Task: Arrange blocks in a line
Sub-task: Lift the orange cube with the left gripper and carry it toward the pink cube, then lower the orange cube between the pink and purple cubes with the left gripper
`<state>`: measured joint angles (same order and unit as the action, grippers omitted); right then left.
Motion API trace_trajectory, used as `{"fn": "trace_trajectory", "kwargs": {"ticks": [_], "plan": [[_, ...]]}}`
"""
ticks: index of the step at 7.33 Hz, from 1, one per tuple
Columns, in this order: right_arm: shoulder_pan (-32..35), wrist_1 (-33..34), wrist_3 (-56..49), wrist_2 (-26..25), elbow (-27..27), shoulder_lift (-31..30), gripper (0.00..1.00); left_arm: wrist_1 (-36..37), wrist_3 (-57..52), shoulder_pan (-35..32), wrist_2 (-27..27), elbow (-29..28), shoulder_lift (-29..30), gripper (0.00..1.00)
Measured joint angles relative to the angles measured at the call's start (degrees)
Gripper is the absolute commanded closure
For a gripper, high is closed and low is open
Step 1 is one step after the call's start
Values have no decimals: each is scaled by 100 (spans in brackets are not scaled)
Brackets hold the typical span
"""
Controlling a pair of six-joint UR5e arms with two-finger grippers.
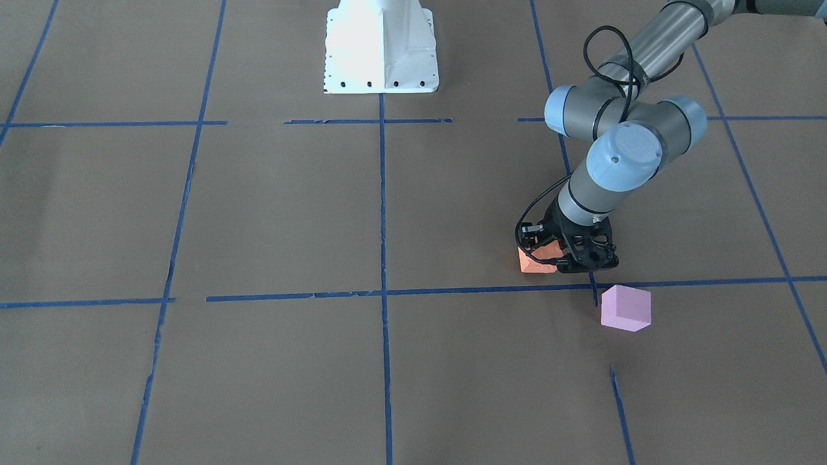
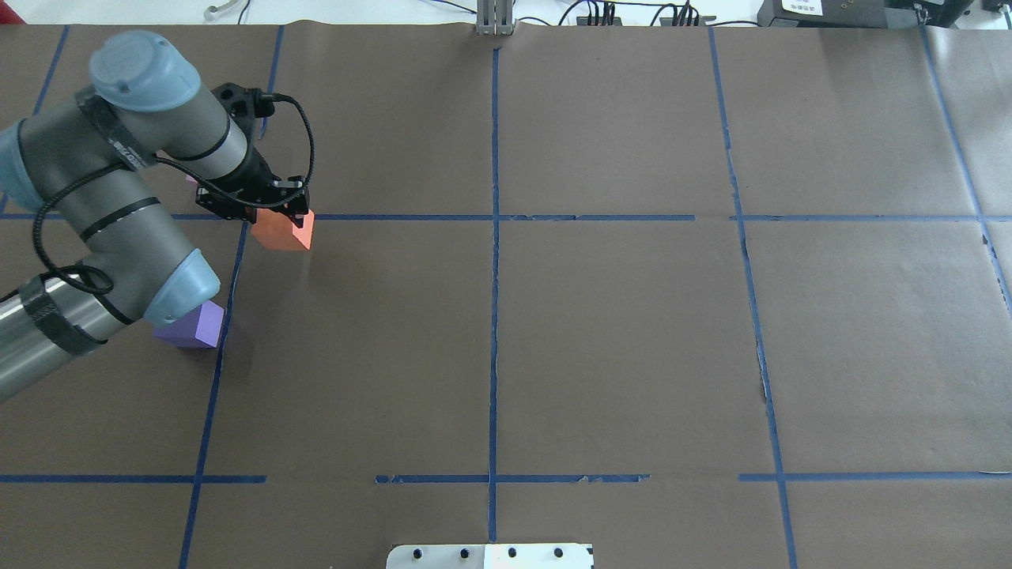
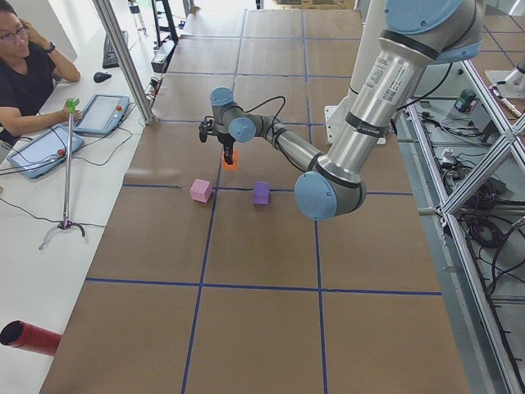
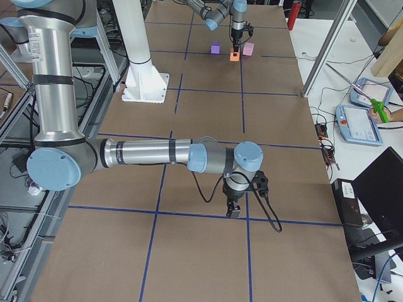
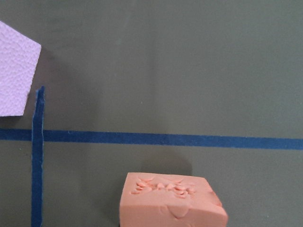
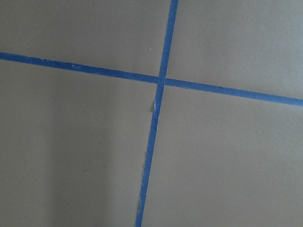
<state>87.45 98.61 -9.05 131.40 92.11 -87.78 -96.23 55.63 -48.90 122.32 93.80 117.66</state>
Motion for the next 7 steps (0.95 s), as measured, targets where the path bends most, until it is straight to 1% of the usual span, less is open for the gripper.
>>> {"fn": "trace_trajectory", "kwargs": {"ticks": [1, 2, 3, 5, 6, 7], "plan": [[0, 0, 0, 0, 0, -1, 0, 615, -339, -139, 7, 569, -106, 100], [0, 0, 0, 0, 0, -1, 0, 1063, -766, -390, 18, 937, -214, 100], [0, 0, 0, 0, 0, -2, 0, 1275, -1234, -716, 83, 1108, -381, 100], [0, 0, 0, 0, 0, -2, 0, 1344, -2282, -1234, 413, 1147, -860, 100], [0, 0, 0, 0, 0, -2, 0, 1292, -2715, -1408, 547, 1061, -1091, 100], [0, 0, 0, 0, 0, -1, 0, 1168, -2914, -1488, 657, 858, -1201, 100]]}}
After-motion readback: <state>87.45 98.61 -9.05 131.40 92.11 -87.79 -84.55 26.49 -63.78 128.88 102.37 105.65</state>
